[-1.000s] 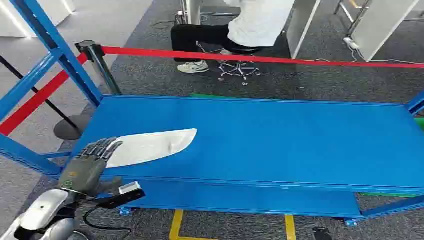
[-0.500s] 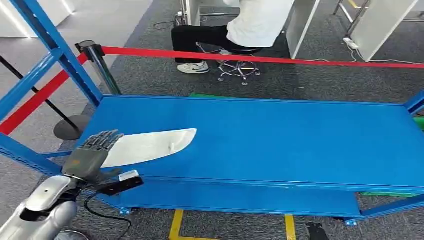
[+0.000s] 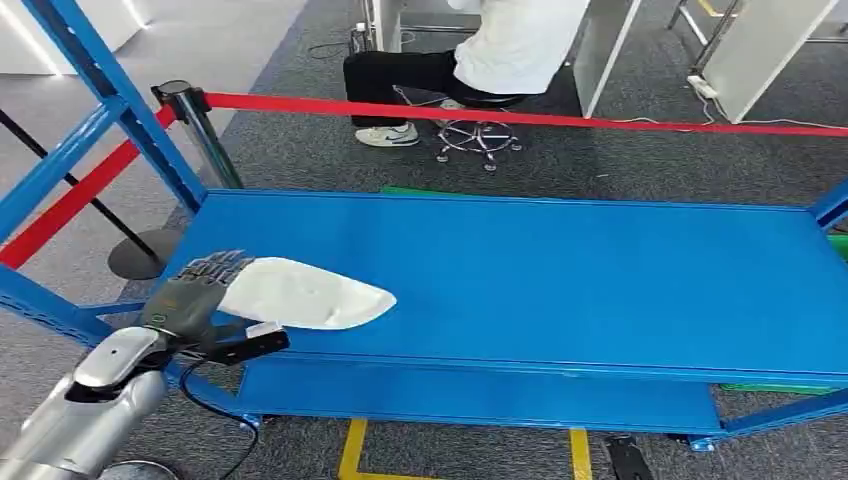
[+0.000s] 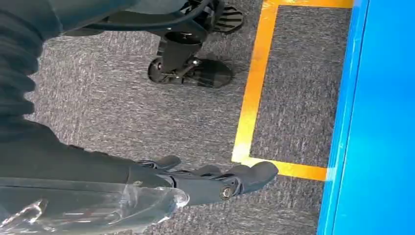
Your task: Take the parts from the cabinet and place them on the table.
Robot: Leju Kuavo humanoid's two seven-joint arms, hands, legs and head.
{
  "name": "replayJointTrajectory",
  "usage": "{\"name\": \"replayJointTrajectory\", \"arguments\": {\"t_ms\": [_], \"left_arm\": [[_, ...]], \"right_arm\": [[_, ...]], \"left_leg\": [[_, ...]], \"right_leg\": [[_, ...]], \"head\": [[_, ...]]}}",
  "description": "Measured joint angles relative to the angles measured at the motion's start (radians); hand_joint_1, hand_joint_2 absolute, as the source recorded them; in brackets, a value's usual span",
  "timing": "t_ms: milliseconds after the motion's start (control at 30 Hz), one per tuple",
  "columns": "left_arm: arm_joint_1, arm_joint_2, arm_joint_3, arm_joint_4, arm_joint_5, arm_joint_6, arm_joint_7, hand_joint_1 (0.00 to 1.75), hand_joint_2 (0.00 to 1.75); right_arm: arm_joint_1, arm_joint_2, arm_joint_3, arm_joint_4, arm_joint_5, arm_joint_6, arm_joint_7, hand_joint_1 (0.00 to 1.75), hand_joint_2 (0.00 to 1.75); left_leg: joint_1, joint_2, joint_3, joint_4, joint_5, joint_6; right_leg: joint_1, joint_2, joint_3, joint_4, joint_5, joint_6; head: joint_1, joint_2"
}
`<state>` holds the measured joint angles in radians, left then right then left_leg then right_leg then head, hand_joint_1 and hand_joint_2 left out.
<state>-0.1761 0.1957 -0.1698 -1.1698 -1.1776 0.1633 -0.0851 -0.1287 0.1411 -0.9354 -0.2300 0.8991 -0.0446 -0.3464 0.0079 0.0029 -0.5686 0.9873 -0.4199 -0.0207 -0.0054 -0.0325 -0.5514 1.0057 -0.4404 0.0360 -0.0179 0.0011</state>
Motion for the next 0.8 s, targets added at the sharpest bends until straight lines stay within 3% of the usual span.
{"name": "replayJointTrajectory", "arguments": {"t_ms": [400, 433, 467, 800], "left_arm": [[-0.072, -0.022, -0.001, 0.116, 0.011, -0.004, -0.024, 0.00, 1.75], [-0.074, -0.023, -0.001, 0.119, 0.011, -0.005, -0.024, 1.19, 1.75], [-0.075, -0.024, -0.001, 0.121, 0.011, -0.005, -0.024, 1.75, 1.75], [-0.073, -0.040, -0.007, 0.179, 0.039, 0.013, -0.061, 1.75, 1.75]], "right_arm": [[-0.007, 0.000, 0.014, 0.000, 0.007, 0.002, 0.006, 0.00, 1.75], [-0.007, 0.000, 0.014, 0.000, 0.007, 0.002, 0.006, 0.00, 1.75], [-0.007, 0.000, 0.014, 0.000, 0.007, 0.002, 0.006, 0.00, 1.75], [-0.009, 0.000, 0.017, 0.000, 0.010, 0.002, 0.005, 0.00, 1.75]], "left_leg": [[0.000, 0.000, 0.000, 0.000, 0.003, 0.000], [0.000, 0.000, 0.000, 0.000, 0.003, 0.000], [0.000, 0.000, 0.000, 0.000, 0.003, 0.000], [0.000, 0.000, 0.000, 0.000, 0.004, 0.000]], "right_leg": [[0.000, 0.000, 0.001, 0.001, 0.002, 0.000], [0.000, 0.000, 0.001, 0.001, 0.002, 0.000], [0.000, 0.000, 0.001, 0.001, 0.002, 0.000], [0.000, 0.000, 0.000, 0.001, 0.003, 0.001]], "head": [[0.000, 0.000], [0.000, 0.000], [0.000, 0.000], [0.000, 0.000]]}}
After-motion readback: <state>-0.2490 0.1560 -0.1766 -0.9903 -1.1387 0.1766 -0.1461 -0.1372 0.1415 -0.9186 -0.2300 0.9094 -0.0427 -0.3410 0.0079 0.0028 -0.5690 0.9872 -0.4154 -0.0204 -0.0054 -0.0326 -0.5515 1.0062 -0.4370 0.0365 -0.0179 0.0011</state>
